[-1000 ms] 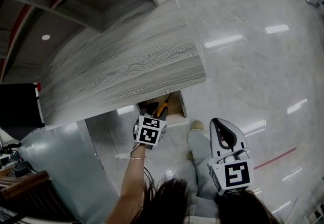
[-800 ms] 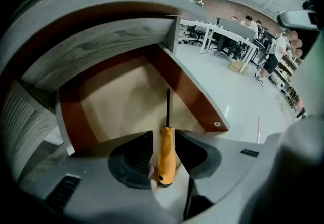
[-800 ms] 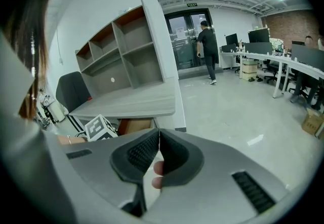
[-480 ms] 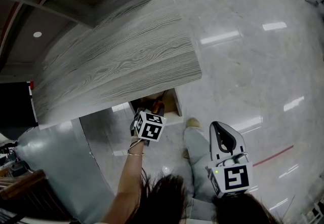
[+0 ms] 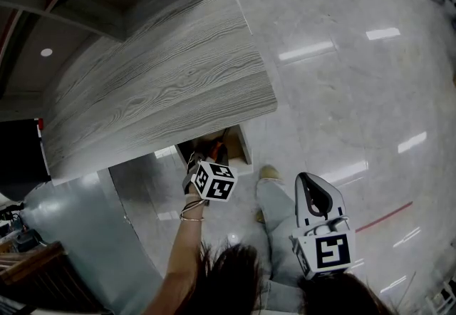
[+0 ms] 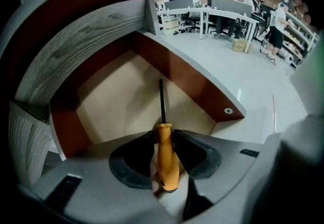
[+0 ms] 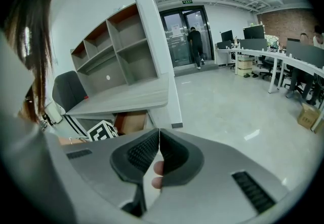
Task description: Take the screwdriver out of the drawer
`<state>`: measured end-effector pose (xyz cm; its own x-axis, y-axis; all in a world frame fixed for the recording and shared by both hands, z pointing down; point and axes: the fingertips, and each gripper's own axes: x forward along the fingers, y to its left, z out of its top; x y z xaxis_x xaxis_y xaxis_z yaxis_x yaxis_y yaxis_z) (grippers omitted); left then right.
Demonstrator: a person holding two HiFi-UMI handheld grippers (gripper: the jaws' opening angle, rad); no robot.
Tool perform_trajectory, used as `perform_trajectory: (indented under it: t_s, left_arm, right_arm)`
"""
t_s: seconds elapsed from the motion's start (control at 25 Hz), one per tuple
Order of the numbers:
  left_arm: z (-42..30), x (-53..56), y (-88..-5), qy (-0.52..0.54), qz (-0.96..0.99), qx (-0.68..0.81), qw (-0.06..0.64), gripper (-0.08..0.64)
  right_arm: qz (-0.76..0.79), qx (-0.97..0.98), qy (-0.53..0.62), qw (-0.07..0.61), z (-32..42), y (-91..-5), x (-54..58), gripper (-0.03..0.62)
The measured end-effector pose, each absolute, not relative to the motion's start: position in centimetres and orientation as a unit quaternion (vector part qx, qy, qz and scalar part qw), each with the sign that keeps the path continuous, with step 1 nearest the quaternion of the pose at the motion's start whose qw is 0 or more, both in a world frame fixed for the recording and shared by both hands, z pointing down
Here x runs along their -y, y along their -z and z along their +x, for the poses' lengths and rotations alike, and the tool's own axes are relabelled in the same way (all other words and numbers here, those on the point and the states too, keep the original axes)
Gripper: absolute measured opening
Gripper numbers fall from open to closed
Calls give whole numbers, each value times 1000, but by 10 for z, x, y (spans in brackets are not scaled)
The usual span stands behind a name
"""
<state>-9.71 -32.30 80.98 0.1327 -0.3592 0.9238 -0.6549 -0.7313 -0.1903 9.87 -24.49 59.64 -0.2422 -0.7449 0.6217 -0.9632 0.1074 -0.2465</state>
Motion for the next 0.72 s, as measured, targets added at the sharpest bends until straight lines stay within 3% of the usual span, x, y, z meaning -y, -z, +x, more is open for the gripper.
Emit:
perform_trajectory:
  t_s: [0.72]
  left_arm:
    - [-94, 314, -809, -579, 738, 333, 99, 92]
  right_arm:
    - [590, 728, -307, 167, 105, -590, 246, 28]
